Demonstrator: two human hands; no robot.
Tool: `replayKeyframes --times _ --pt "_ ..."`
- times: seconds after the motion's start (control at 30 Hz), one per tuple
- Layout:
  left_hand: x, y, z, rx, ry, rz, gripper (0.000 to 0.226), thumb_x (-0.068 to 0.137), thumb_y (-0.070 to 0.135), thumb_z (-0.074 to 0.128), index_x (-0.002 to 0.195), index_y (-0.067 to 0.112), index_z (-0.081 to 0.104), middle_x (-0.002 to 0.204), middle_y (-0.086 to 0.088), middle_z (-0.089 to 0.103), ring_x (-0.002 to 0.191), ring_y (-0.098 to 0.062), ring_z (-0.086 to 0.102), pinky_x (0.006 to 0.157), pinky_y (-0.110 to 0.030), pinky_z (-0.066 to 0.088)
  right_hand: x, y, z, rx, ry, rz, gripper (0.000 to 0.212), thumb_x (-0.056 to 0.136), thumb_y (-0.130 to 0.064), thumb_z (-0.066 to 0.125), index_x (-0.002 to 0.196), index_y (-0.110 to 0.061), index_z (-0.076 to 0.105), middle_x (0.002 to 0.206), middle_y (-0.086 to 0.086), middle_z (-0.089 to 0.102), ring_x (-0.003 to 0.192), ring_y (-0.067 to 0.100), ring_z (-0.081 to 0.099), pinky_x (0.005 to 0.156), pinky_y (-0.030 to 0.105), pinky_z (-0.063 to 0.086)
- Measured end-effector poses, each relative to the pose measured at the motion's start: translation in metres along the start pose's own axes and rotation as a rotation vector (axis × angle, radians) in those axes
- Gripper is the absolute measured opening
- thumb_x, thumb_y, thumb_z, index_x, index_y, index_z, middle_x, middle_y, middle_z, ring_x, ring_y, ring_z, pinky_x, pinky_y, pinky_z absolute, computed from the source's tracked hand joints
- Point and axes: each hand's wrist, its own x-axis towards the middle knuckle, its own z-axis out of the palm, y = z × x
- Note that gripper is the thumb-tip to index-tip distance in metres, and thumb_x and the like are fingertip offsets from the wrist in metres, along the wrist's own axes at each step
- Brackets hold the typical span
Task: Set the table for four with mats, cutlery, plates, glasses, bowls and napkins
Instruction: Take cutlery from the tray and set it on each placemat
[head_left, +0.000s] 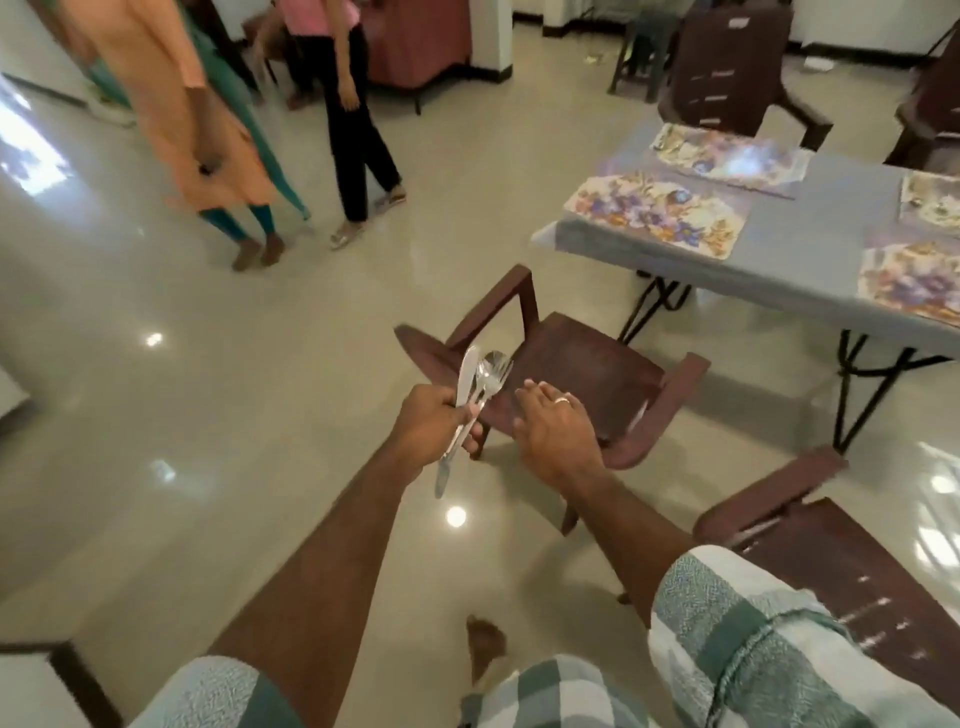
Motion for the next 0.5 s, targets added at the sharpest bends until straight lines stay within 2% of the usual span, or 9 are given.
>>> replayKeyframes --times 0.07,0.13,0.2,0.27,0.33,0.43,0.5 --pt "0.05 0.014 -0.026 0.04 -0.029 0.016 0.012 0.095 0.009 0.065 0.091 0.001 0.073 0.077 -0.016 0.075 0.063 -0.031 0.072 0.058 -0.028 0.055 0.047 -0.011 0.002 -0.03 -0.001 0.016 0.041 0.1 -0.033 0.045 0.138 -0.016 0.051 0.149 0.003 0.049 0.14 0.024 0.042 0.115 0.047 0.035" --pt "0.092 0.025 -0.043 0.044 -0.053 0.01 0.013 0.094 0.01 0.067 0.09 -0.001 0.073 0.076 -0.014 0.075 0.064 -0.032 0.073 0.062 -0.033 0.057 0.086 -0.018 0.01 -0.063 -0.002 0.034 0.038 0.097 -0.046 0.046 0.122 -0.022 0.061 0.137 -0.002 0.055 0.131 0.022 0.05 0.106 0.047 0.042" --pt "0.137 0.039 -0.054 0.06 -0.092 -0.005 0.013 0.094 0.012 0.068 0.092 0.001 0.074 0.077 -0.013 0.076 0.066 -0.03 0.074 0.062 -0.034 0.058 0.129 -0.019 0.02 -0.088 0.016 0.085 0.038 0.093 -0.052 0.049 0.119 -0.027 0.059 0.129 -0.008 0.056 0.125 0.017 0.052 0.103 0.044 0.045" --pt "0.185 0.052 -0.062 0.097 -0.153 -0.016 0.013 0.095 0.014 0.068 0.094 0.002 0.073 0.079 -0.013 0.076 0.067 -0.029 0.074 0.061 -0.035 0.06 0.169 -0.02 0.023 -0.044 0.07 0.18 0.036 0.094 -0.049 0.049 0.124 -0.03 0.052 0.13 -0.011 0.057 0.125 0.013 0.051 0.104 0.041 0.045" --pt "0.224 0.065 -0.066 0.086 -0.203 -0.008 0.015 0.096 0.01 0.066 0.097 -0.004 0.071 0.081 -0.018 0.075 0.062 -0.029 0.071 0.057 -0.032 0.059 0.197 -0.02 0.022 0.009 0.123 0.233 0.037 0.095 -0.038 0.049 0.13 -0.026 0.05 0.135 -0.007 0.057 0.128 0.015 0.05 0.108 0.042 0.043" --pt "0.293 0.081 -0.073 0.15 -0.31 0.019 0.017 0.097 0.007 0.063 0.095 -0.009 0.069 0.072 -0.018 0.071 0.052 -0.022 0.066 0.045 -0.024 0.05 0.244 -0.02 0.026 0.059 0.183 0.362 0.038 0.099 -0.028 0.049 0.135 -0.016 0.052 0.143 0.004 0.056 0.135 0.023 0.048 0.112 0.045 0.039" --pt "0.341 0.089 -0.081 0.189 -0.372 0.044 0.017 0.098 0.007 0.062 0.093 -0.007 0.069 0.071 -0.016 0.071 0.051 -0.02 0.066 0.043 -0.02 0.045 0.278 -0.018 0.034 0.059 0.222 0.449 0.037 0.099 -0.025 0.05 0.133 -0.013 0.055 0.143 0.007 0.056 0.135 0.025 0.049 0.112 0.046 0.04"
